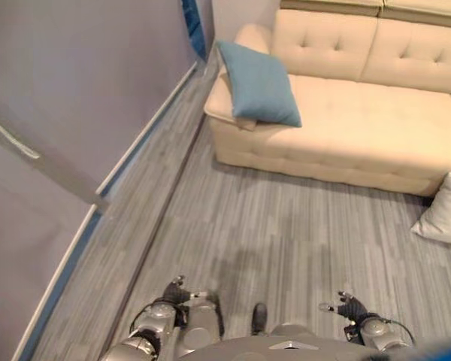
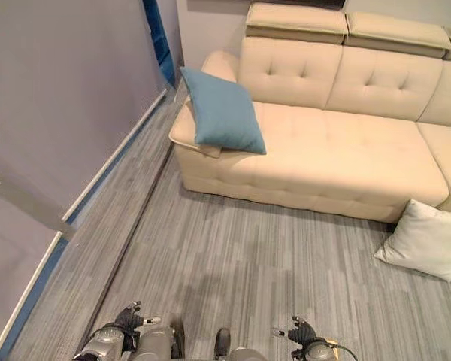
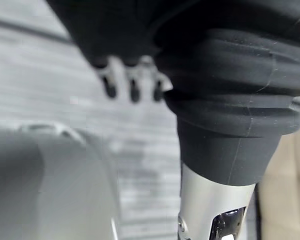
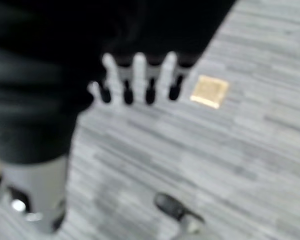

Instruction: Pick up all the scattered cushions and arrange them neatly on the sofa.

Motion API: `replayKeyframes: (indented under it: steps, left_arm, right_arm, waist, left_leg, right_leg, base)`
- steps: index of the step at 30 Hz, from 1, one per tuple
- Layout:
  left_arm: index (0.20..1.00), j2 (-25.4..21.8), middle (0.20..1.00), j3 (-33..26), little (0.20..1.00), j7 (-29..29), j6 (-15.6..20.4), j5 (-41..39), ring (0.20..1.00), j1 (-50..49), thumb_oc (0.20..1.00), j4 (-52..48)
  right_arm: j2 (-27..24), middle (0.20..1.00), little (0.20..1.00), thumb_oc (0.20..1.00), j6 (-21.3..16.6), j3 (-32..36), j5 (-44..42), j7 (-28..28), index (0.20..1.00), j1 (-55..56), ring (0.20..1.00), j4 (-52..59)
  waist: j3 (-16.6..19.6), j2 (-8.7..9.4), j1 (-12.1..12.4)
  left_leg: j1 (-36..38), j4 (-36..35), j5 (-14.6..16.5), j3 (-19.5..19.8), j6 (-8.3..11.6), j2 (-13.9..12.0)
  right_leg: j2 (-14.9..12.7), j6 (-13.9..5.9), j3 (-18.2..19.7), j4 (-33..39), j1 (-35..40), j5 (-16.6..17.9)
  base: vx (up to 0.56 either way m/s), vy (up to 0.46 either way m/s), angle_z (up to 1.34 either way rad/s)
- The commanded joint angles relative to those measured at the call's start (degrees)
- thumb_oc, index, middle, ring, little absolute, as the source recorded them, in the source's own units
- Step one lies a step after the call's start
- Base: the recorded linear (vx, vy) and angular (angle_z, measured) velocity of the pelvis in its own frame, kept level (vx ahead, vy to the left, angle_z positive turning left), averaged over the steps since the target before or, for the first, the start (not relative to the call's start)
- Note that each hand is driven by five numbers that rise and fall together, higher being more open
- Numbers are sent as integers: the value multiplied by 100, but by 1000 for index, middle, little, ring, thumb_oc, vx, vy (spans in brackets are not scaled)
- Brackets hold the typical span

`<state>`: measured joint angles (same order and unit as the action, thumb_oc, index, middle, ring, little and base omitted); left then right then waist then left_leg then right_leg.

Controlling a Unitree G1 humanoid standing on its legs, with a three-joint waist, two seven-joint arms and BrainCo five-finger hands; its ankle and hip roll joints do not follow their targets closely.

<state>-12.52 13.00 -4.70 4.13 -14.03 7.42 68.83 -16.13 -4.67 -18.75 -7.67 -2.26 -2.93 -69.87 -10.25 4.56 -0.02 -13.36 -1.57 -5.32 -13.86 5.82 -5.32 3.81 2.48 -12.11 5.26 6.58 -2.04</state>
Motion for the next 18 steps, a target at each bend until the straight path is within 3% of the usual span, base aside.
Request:
replayKeyframes:
  steps: [1,3,6,8,10,14,15,16,18]
  left_arm:
    - [1000,-103,1000,-94,1000,22,11,95,1000,64,1000,211]
    - [1000,-120,1000,-110,1000,30,7,125,1000,-6,1000,219]
    - [1000,-188,1000,-157,1000,15,-30,124,1000,-43,1000,221]
    - [1000,-228,1000,-180,1000,7,-41,140,1000,-19,1000,242]
    - [1000,-273,1000,-216,1000,6,-56,125,1000,-19,1000,235]
    - [1000,-284,1000,-244,1000,17,-30,88,1000,-15,1000,231]
    - [1000,-275,1000,-249,1000,9,-21,113,1000,-4,1000,248]
    - [1000,-257,1000,-271,1000,12,-8,164,1000,13,1000,272]
    - [1000,-249,1000,-278,1000,25,6,198,1000,54,1000,290]
  right_arm:
    - [-182,1000,1000,1000,-51,78,-88,51,1000,11,1000,300]
    - [-170,1000,1000,1000,-63,72,-34,57,1000,-3,1000,322]
    - [-149,1000,1000,1000,-74,62,28,63,1000,-94,1000,448]
    - [-149,1000,1000,1000,-100,68,23,41,1000,-131,1000,610]
    - [-154,1000,1000,1000,-92,72,16,55,1000,-107,1000,666]
    - [-180,1000,1000,1000,-80,51,45,86,1000,-119,1000,674]
    - [-188,1000,1000,1000,-86,31,68,84,1000,-142,1000,675]
    - [-186,1000,1000,1000,-86,3,80,87,1000,-172,1000,675]
    - [-186,1000,1000,1000,-77,-6,88,96,1000,-173,1000,671]
  waist:
    - [-134,-32,-45]
    - [-108,-5,3]
    - [-225,-12,-16]
    - [-320,-67,-40]
    - [-348,-143,-71]
    - [-327,-189,-177]
    - [-332,-168,-213]
    - [-303,-127,-286]
    - [-262,-96,-403]
  left_leg:
    - [641,402,-116,-110,-112,69]
    - [752,452,37,-204,-243,218]
    - [1083,552,434,-255,-549,396]
    - [1334,608,644,-278,-679,428]
    - [1570,552,763,-232,-702,449]
    - [1858,339,812,-81,-654,532]
    - [2019,236,869,-36,-618,580]
    - [2183,148,964,58,-559,645]
    - [2317,84,1034,189,-513,688]
  right_leg:
    - [-551,-720,191,-706,172,-342]
    - [-696,-889,194,-1361,21,-242]
    - [-1012,-1146,276,-2861,-675,513]
    - [-1246,-1140,78,-3492,-899,690]
    - [-1285,-1090,6,-3714,-1202,622]
    - [-1057,-1041,-6,-3105,-1552,512]
    - [-1058,-1032,-134,-2493,-1553,469]
    - [-942,-1062,-19,-1560,-1640,536]
    - [-847,-1129,383,-921,-1762,716]
  base:
    - [445,157,-37]
    - [328,191,-58]
    - [194,192,-19]
    - [234,152,13]
    - [293,108,27]
    - [225,15,17]
    - [442,-94,47]
    - [446,-121,30]
    - [379,-109,-4]
